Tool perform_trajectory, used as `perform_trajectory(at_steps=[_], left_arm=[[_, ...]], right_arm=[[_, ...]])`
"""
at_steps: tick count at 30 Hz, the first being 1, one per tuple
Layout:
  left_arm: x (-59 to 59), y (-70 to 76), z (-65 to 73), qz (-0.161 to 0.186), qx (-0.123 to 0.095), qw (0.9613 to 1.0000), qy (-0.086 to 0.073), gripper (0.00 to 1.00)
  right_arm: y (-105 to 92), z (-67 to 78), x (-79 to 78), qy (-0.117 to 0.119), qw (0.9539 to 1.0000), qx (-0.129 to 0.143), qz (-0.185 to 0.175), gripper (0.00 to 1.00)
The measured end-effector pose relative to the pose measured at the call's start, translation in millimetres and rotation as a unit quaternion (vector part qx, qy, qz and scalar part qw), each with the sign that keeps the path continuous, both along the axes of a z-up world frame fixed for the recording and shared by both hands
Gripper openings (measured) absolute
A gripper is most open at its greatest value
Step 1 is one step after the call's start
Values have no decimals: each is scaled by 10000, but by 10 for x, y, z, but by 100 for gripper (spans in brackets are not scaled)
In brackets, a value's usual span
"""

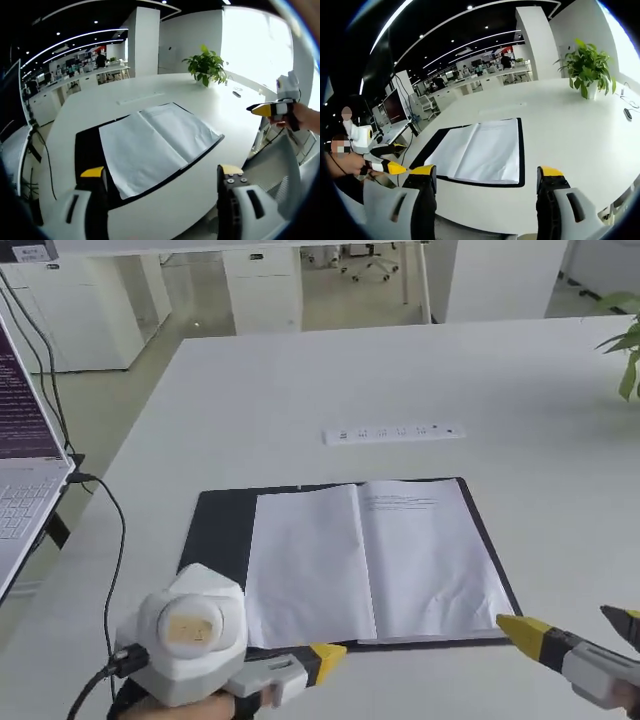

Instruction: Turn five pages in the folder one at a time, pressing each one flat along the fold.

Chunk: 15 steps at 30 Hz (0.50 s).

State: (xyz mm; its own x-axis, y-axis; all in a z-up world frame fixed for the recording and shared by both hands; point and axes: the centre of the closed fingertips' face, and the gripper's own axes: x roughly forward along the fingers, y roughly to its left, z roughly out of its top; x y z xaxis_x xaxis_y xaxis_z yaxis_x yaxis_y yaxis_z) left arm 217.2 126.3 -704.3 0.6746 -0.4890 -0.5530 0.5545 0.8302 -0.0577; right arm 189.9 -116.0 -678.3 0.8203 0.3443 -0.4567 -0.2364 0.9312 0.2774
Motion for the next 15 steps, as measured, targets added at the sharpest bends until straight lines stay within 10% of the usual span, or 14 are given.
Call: perform_trajectory(at_steps=[15], left_arm=[[318,-939,-457,-773,131,9969,-15,79]], right_arm=[[-7,-256,70,236,9996,40,118,77]])
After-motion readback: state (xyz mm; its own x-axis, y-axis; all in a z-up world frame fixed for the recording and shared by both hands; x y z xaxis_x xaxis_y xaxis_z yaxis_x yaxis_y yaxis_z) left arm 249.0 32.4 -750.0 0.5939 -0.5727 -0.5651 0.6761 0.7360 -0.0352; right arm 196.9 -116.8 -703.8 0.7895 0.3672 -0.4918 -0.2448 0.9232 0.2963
